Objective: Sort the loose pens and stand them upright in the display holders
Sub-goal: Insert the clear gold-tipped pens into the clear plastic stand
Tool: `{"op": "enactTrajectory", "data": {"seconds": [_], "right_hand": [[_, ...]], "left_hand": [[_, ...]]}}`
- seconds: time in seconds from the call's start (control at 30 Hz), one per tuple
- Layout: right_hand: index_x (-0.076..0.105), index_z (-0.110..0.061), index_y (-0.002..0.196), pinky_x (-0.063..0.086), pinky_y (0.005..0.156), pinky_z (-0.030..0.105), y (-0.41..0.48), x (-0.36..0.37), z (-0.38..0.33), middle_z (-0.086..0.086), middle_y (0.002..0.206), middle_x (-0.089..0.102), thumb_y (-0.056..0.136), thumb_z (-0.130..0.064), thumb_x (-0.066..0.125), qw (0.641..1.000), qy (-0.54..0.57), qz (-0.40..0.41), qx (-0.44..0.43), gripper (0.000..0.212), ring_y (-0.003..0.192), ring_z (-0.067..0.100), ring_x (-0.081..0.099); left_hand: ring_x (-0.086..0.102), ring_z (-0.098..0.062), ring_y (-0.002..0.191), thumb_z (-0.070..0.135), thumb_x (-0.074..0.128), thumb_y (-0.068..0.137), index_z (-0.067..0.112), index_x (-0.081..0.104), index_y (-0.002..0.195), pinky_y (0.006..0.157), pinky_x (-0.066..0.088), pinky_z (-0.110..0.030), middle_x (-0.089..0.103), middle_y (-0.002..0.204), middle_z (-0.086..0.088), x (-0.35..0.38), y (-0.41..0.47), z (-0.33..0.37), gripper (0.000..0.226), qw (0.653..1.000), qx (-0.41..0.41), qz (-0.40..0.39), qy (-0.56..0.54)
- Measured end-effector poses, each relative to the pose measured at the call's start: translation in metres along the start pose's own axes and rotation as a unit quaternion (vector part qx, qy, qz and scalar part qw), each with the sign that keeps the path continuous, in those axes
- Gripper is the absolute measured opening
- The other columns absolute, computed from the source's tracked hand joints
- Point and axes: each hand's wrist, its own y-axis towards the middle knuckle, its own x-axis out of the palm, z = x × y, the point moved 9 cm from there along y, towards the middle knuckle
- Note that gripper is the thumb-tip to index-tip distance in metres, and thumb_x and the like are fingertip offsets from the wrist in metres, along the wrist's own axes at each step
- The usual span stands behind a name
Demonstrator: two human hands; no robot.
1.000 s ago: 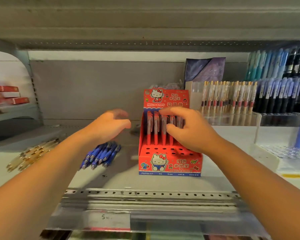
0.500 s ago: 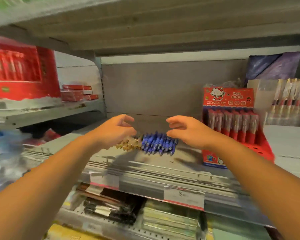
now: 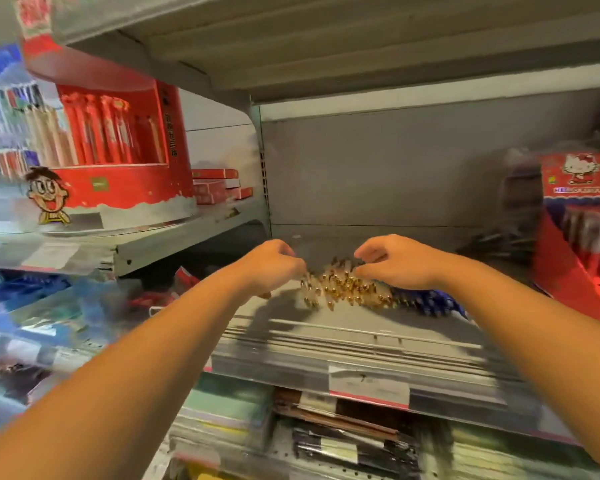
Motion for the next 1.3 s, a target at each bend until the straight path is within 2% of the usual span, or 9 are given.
{"op": "enactTrajectory", "data": {"seconds": [0.13, 0.23, 0.33, 0.47, 0.63, 0.77, 0.93, 1.13, 1.3], "right_hand": [[0.05, -0.026, 0.139, 0.04, 0.097, 0.027, 0.028, 0.001, -0.009, -0.002, 0.141, 0.053, 0.093, -0.042, 0.062, 0.997, -0.074, -0.035, 0.009, 0.051, 0.123, 0.015, 0.052], [0.041, -0.031, 0.146, 0.037, 0.105, 0.033, 0.052, 0.007, -0.002, -0.002, 0.149, 0.044, 0.095, -0.046, 0.055, 0.98, -0.175, -0.084, 0.039, 0.054, 0.131, 0.02, 0.045], [0.028, -0.034, 0.152, 0.031, 0.112, 0.04, 0.072, 0.02, 0.008, -0.002, 0.154, 0.039, 0.098, -0.049, 0.048, 0.961, -0.224, -0.15, 0.067, 0.059, 0.138, 0.022, 0.04], [0.049, -0.027, 0.138, 0.045, 0.101, 0.036, 0.087, 0.032, 0.01, -0.002, 0.134, 0.057, 0.098, -0.047, 0.05, 0.965, -0.173, -0.193, 0.046, 0.045, 0.116, 0.017, 0.055], [0.057, -0.028, 0.122, 0.048, 0.074, 0.024, 0.089, 0.026, 0.016, -0.006, 0.109, 0.062, 0.095, -0.046, 0.054, 0.966, -0.174, -0.186, 0.044, 0.033, 0.094, 0.01, 0.058], [0.057, -0.034, 0.125, 0.046, 0.091, 0.03, 0.084, 0.024, 0.022, -0.014, 0.112, 0.059, 0.092, -0.053, 0.053, 0.97, -0.172, -0.166, 0.051, 0.038, 0.1, 0.005, 0.055], [0.063, -0.032, 0.116, 0.045, 0.08, 0.024, 0.086, 0.029, 0.016, -0.014, 0.106, 0.06, 0.094, -0.049, 0.053, 0.972, -0.175, -0.152, 0.042, 0.03, 0.094, 0.003, 0.056], [0.064, -0.035, 0.115, 0.048, 0.095, 0.031, 0.084, 0.028, 0.016, -0.014, 0.109, 0.062, 0.093, -0.049, 0.054, 0.974, -0.164, -0.144, 0.054, 0.027, 0.101, 0.006, 0.058], [0.06, -0.031, 0.121, 0.049, 0.096, 0.033, 0.085, 0.033, 0.016, -0.01, 0.114, 0.06, 0.095, -0.05, 0.053, 0.97, -0.179, -0.151, 0.059, 0.033, 0.104, 0.009, 0.057]], "left_hand": [[0.063, -0.024, 0.09, 0.046, 0.061, 0.088, 0.012, 0.056, 0.107, 0.074, 0.053, -0.037, 0.059, 0.11, -0.007, 0.021, 0.027, -0.02, 0.039, 0.995, -0.06, -0.06, 0.06], [0.057, -0.012, 0.07, 0.062, 0.064, 0.081, 0.016, 0.056, 0.113, 0.052, 0.043, -0.023, 0.053, 0.103, 0.0, 0.036, 0.053, -0.015, 0.057, 0.991, -0.047, -0.071, 0.106], [0.057, -0.007, 0.052, 0.063, 0.059, 0.084, 0.021, 0.056, 0.089, 0.037, 0.041, -0.017, 0.053, 0.081, 0.005, 0.05, 0.081, -0.004, 0.043, 0.992, -0.06, -0.082, 0.07], [0.064, -0.018, 0.057, 0.055, 0.054, 0.093, 0.014, 0.051, 0.086, 0.053, 0.054, -0.027, 0.057, 0.082, -0.004, 0.064, 0.114, -0.001, 0.042, 0.986, -0.11, -0.115, 0.04], [0.065, -0.018, 0.062, 0.056, 0.073, 0.077, 0.016, 0.061, 0.09, 0.054, 0.053, -0.022, 0.068, 0.079, -0.006, 0.07, 0.137, -0.009, 0.044, 0.973, -0.145, -0.162, 0.073], [0.062, -0.02, 0.069, 0.045, 0.081, 0.069, 0.018, 0.059, 0.088, 0.052, 0.056, -0.028, 0.061, 0.089, -0.007, 0.068, 0.149, -0.013, 0.04, 0.969, -0.159, -0.181, 0.064], [0.068, -0.019, 0.054, 0.041, 0.082, 0.048, 0.016, 0.064, 0.091, 0.062, 0.058, -0.033, 0.069, 0.081, -0.007, 0.072, 0.148, -0.014, 0.053, 0.963, -0.162, -0.208, 0.048], [0.063, -0.02, 0.062, 0.041, 0.071, 0.072, 0.016, 0.063, 0.083, 0.076, 0.057, -0.033, 0.066, 0.076, -0.005, 0.083, 0.143, 0.0, 0.029, 0.955, -0.092, -0.256, 0.122], [0.054, -0.013, 0.031, 0.033, 0.058, 0.091, 0.014, 0.057, 0.077, 0.04, 0.05, -0.02, 0.059, 0.06, -0.006, 0.084, 0.135, 0.025, 0.024, 0.933, 0.016, -0.268, 0.24]]}}
